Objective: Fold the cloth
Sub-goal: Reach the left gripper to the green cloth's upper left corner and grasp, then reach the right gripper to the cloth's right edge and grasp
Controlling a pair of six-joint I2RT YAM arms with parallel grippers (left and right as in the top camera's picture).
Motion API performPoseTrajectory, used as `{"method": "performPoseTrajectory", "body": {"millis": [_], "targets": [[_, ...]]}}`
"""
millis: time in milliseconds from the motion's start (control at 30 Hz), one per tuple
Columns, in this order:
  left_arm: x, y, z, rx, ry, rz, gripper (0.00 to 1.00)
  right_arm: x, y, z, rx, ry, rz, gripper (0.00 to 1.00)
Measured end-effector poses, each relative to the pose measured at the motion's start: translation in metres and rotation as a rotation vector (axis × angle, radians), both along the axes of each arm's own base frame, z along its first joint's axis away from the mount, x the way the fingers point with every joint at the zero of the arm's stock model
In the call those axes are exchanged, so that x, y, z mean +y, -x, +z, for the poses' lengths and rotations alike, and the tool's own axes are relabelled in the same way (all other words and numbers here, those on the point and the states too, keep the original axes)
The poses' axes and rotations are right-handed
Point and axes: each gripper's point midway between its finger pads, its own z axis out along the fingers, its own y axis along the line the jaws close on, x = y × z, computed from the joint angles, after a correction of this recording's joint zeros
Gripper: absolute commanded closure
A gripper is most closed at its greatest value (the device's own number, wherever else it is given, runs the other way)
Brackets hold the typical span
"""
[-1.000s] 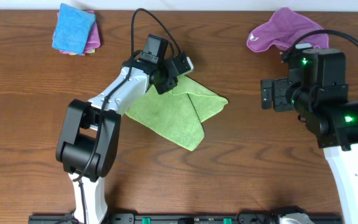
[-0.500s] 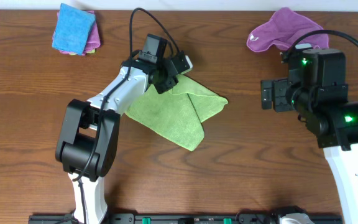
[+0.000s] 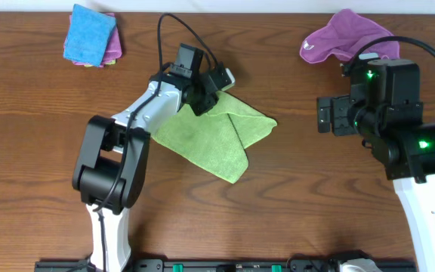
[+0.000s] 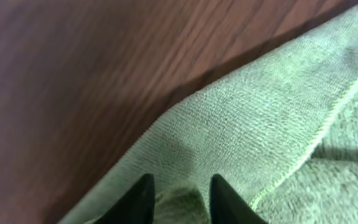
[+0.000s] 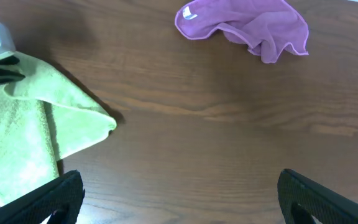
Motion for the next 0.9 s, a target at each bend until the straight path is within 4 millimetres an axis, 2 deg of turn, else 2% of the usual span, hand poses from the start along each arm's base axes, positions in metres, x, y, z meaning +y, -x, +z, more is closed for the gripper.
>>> {"method": "performPoseTrajectory", "body": {"millis": [33,167,333,367,433,533,667,733,767,867,900], "targets": [[0.0,0.0,-0.002,0.002,0.0,0.001,0.94,0.0,0.0,0.0,0.0,0.0,0.0,0.01],[-0.002,-0.004,0.001,-0.012,0.011,0.011,0.94,0.0,0.0,0.0,0.0,0.0,0.0,0.01],[-0.004,-0.019,0.01,-0.073,0.035,0.044,0.94,0.0,0.0,0.0,0.0,0.0,0.0,0.01],[-0.004,-0.021,0.01,-0.079,0.036,0.05,0.88,0.0,0.0,0.0,0.0,0.0,0.0,0.01],[-0.003,-0.022,0.01,-0.08,0.031,0.055,0.63,0.0,0.0,0.0,0.0,0.0,0.0,0.01],[-0.002,-0.02,0.008,-0.062,0.03,0.074,0.47,0.0,0.0,0.0,0.0,0.0,0.0,0.01],[-0.001,-0.018,0.007,-0.048,0.03,0.083,0.35,0.0,0.0,0.0,0.002,-0.001,0.001,0.01],[0.0,-0.018,0.007,-0.048,0.029,0.083,0.19,0.002,0.0,-0.002,0.007,-0.008,0.008,0.01],[0.001,-0.019,0.007,-0.041,0.033,0.095,0.05,0.004,-0.002,-0.004,0.016,-0.016,0.015,0.01],[0.008,-0.018,0.01,-0.014,0.039,0.147,0.05,0.008,-0.007,-0.017,0.057,-0.023,0.026,0.04],[0.015,-0.017,0.014,0.002,0.041,0.176,0.04,0.01,-0.011,-0.026,0.087,-0.025,0.029,0.08]]}}
